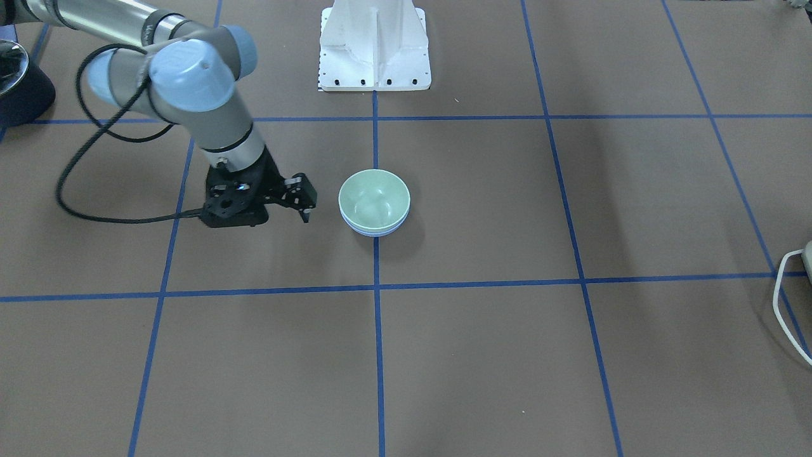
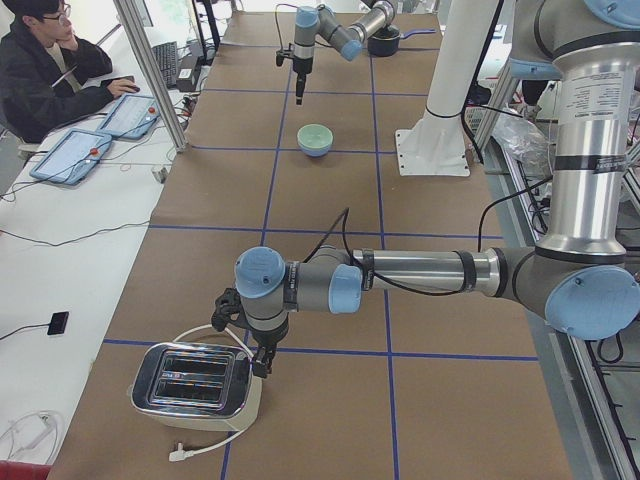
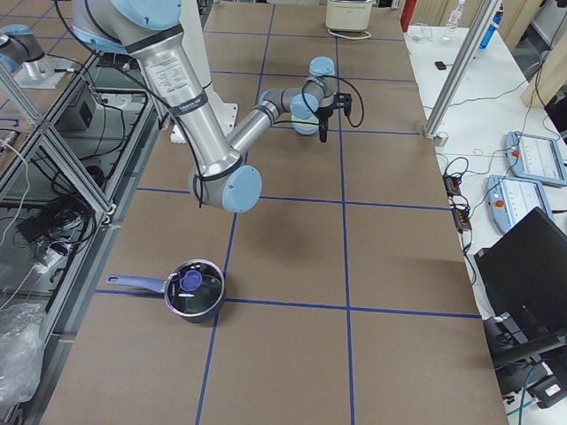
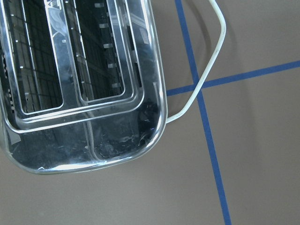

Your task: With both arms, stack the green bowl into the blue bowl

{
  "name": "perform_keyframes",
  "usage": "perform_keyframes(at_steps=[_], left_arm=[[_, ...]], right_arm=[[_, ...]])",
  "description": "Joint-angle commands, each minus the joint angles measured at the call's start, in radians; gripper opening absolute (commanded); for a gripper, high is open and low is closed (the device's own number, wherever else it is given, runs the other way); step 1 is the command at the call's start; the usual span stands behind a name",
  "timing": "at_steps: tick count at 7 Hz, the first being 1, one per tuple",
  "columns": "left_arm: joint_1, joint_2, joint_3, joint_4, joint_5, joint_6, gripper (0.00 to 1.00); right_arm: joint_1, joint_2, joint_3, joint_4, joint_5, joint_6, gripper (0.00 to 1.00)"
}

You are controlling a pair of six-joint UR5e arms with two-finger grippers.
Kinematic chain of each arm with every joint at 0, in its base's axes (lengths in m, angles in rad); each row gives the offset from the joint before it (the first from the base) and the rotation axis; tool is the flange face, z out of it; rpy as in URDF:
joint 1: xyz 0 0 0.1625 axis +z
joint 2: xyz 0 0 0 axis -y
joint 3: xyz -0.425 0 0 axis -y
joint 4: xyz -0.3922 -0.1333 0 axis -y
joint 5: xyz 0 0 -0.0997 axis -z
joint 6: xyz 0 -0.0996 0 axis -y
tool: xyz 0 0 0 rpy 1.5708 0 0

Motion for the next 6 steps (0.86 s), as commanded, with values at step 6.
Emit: perform_keyframes(at_steps=[6], left_arm=[[-0.002, 0.012, -0.002, 0.05, -0.139, -0.03, 1.0]], right_arm=[[0.678, -0.426, -0.197, 0.001, 0.226, -1.014, 1.0]])
